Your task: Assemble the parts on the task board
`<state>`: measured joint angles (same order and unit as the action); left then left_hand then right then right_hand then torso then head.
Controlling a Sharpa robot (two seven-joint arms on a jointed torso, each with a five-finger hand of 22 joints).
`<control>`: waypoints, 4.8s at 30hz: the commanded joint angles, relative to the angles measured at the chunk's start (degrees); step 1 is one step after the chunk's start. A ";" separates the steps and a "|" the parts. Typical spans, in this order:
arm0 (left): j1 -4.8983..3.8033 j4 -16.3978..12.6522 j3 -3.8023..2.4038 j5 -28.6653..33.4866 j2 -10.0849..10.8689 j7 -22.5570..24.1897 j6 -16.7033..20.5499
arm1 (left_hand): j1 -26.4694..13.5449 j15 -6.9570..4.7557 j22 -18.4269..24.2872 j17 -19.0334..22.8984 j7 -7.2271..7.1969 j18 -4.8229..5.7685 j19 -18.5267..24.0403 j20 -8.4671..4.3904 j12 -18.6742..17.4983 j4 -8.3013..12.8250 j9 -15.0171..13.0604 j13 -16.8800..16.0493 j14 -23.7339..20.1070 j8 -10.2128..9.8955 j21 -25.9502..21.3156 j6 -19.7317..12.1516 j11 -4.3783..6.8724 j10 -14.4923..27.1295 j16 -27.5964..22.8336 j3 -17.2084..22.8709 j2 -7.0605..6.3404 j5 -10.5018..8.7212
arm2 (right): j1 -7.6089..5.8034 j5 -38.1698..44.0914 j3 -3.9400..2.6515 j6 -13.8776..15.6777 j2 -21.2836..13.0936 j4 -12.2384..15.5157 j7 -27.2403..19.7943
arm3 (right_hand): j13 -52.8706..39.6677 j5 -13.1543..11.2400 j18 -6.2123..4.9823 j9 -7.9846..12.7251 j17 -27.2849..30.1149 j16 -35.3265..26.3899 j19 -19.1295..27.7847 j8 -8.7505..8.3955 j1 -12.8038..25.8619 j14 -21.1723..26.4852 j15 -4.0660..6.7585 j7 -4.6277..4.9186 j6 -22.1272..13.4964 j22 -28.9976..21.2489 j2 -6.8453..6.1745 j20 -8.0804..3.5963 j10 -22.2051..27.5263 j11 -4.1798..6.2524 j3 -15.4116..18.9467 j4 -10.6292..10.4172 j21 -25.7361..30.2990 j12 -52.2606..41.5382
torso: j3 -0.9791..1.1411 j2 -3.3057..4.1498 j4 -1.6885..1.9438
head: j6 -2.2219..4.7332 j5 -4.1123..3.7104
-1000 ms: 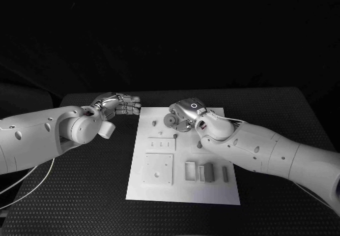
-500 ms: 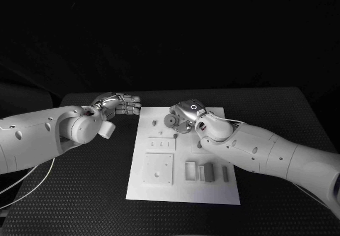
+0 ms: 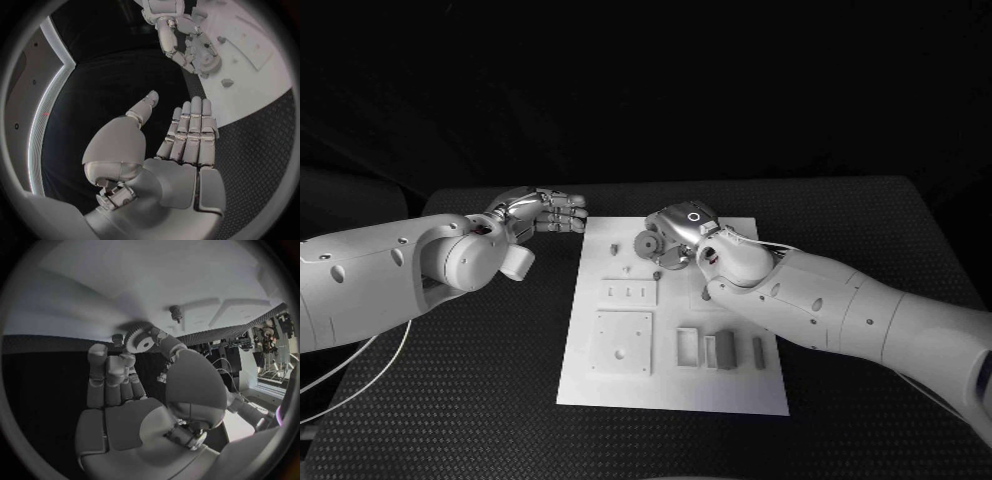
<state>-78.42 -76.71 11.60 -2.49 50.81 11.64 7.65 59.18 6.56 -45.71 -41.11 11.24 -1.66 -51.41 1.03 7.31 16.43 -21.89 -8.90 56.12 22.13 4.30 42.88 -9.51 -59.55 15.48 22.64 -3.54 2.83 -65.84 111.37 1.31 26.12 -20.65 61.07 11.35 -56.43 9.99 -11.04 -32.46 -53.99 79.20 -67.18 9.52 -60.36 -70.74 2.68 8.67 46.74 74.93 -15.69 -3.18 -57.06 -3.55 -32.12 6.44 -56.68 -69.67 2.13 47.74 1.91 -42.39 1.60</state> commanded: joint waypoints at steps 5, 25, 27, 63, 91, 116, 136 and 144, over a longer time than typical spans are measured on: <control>-0.05 -0.07 -0.04 -0.10 -0.05 0.25 -0.42 | -0.08 0.07 0.07 -0.07 0.85 0.63 -0.19 -0.14 -0.30 0.04 0.08 -0.10 0.29 -0.20 -0.32 -0.42 -0.18 0.35 -0.19 -0.05 -0.12 0.19 | 0.02 0.87 0.01 0.50 0.08 -0.19 0.22 | 0.27 0.13 -3.96 -0.72 0.16 0.10 -0.23 1.31 -1.88 -0.21 0.82 0.49 2.45 1.15 1.71 -0.33 -0.20 0.86 -0.46 0.76 -0.37 -0.21 | -0.01 0.00 -0.02 | -0.04 0.00; -0.05 0.11 -0.04 -0.10 -0.13 0.22 -0.42 | -0.16 0.07 0.07 -0.11 0.86 0.62 -0.18 -0.14 -0.34 0.05 0.08 -0.10 0.30 -0.20 -0.32 -0.48 -0.20 0.39 -0.24 -0.05 -0.09 0.19 | 0.02 1.12 -0.02 2.43 -0.21 0.51 1.10 | 0.56 0.13 -3.95 -1.20 0.24 0.09 -0.25 2.03 -1.37 -0.51 1.26 0.06 3.27 1.12 3.15 -0.29 -0.70 1.29 0.35 0.92 -0.55 -0.15 | 0.02 0.00 0.03 | 0.01 -0.18; -0.05 0.13 -0.04 -0.10 -0.14 0.20 -0.42 | -0.16 0.07 0.07 -0.11 0.86 0.62 -0.18 -0.14 -0.34 0.05 0.08 -0.10 0.30 -0.20 -0.32 -0.48 -0.20 0.39 -0.24 -0.05 -0.10 0.19 | 0.02 1.18 -0.03 2.49 -0.22 0.54 1.19 | 0.56 0.13 -3.96 -1.20 0.24 0.09 -0.26 2.03 -1.36 -0.52 1.26 0.06 3.27 1.12 3.12 -0.30 -0.71 1.29 0.36 0.91 -0.56 -0.15 | 0.02 0.00 0.01 | -0.01 -0.19; -0.05 0.38 -0.04 -0.10 -0.14 0.14 -0.39 | -0.11 0.07 0.08 -0.18 0.88 0.61 -0.15 -0.14 -0.38 0.11 0.07 -0.12 0.31 -0.18 -0.32 -0.56 -0.21 0.42 -0.33 -0.02 -0.18 0.19 | -0.03 1.72 -0.69 2.63 -0.60 1.74 1.65 | 0.70 0.19 -3.95 -1.26 0.27 0.11 -0.43 2.10 -1.27 -0.70 1.33 -0.01 3.30 1.07 2.48 -0.39 -0.96 1.37 0.32 0.73 -0.60 -0.10 | 0.03 -0.02 0.00 | -0.10 0.00; -0.06 0.21 -0.05 -0.10 -0.22 0.14 -0.27 | -0.08 0.07 0.08 -0.23 0.91 0.61 -0.15 -0.14 -0.41 0.10 0.06 -0.14 0.34 -0.16 -0.31 -0.63 -0.22 0.43 -0.39 0.00 -0.22 0.19 | -0.05 1.01 -0.64 0.33 1.01 -0.82 1.24 | 0.76 0.19 -3.96 -1.26 0.30 0.05 -0.44 2.08 -1.14 -0.71 1.34 -0.01 3.23 1.04 2.39 -0.41 -1.01 1.37 0.26 0.50 -0.56 -0.05 | 0.02 0.01 -0.04 | -0.02 -0.15; -0.06 0.15 -0.05 -0.10 -0.12 0.10 -0.07 | -0.11 0.07 0.09 -0.28 0.96 0.61 -0.16 -0.13 -0.46 0.09 0.08 -0.14 0.36 -0.20 -0.31 -0.79 -0.25 0.50 -0.44 0.00 -0.28 0.19 | -0.04 0.69 -0.49 -1.60 1.39 -2.28 1.11 | 0.80 0.19 -3.96 -1.27 0.32 -0.02 -0.36 2.06 -0.93 -0.64 1.32 0.01 3.15 1.02 2.39 -0.40 -0.95 1.35 0.21 0.23 -0.49 0.02 | 0.05 -0.02 -0.04 | -0.29 -0.09; -0.06 0.21 -0.05 -0.10 -0.16 0.12 -0.20 | -0.12 0.07 0.09 -0.32 0.99 0.61 -0.15 -0.14 -0.50 0.09 0.08 -0.14 0.38 -0.21 -0.31 -0.88 -0.27 0.54 -0.49 0.01 -0.28 0.19 | -0.03 0.61 -0.48 -1.45 1.08 -1.63 0.99 | 0.80 0.18 -3.95 -1.30 0.32 -0.02 -0.36 2.09 -0.87 -0.64 1.32 0.01 3.17 1.02 2.44 -0.40 -0.95 1.35 0.20 0.13 -0.49 0.02 | 0.06 -0.02 -0.05 | -0.33 -0.08; -0.06 0.27 -0.05 -0.10 -0.16 0.12 -0.23 | -0.13 0.07 0.09 -0.34 1.00 0.61 -0.15 -0.13 -0.52 0.09 0.07 -0.14 0.38 -0.20 -0.30 -0.90 -0.28 0.56 -0.52 0.02 -0.28 0.19 | -0.03 0.54 -0.43 -1.82 0.98 -1.55 0.97 | 0.80 0.18 -3.95 -1.31 0.32 -0.02 -0.36 2.11 -0.88 -0.64 1.32 0.00 3.19 1.03 2.44 -0.41 -0.95 1.35 0.20 0.12 -0.49 0.01 | 0.05 -0.02 -0.05 | -0.38 -0.09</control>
<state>-78.42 -76.35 11.60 -2.50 50.73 11.38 7.67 59.18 6.54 -45.69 -41.36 11.09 -1.65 -51.41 1.03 7.04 16.43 -21.89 -8.99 56.10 22.13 4.30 42.31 -9.71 -59.35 15.26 22.64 -3.54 2.83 -66.06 111.74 0.75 26.10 -19.70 59.50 12.11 -55.70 9.93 -11.03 -33.73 -53.74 79.20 -67.57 11.35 -61.17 -71.33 3.69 7.61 48.61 74.93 -13.53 -3.33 -57.85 -2.35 -31.85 6.96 -56.92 -69.37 2.20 47.72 1.87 -42.74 1.51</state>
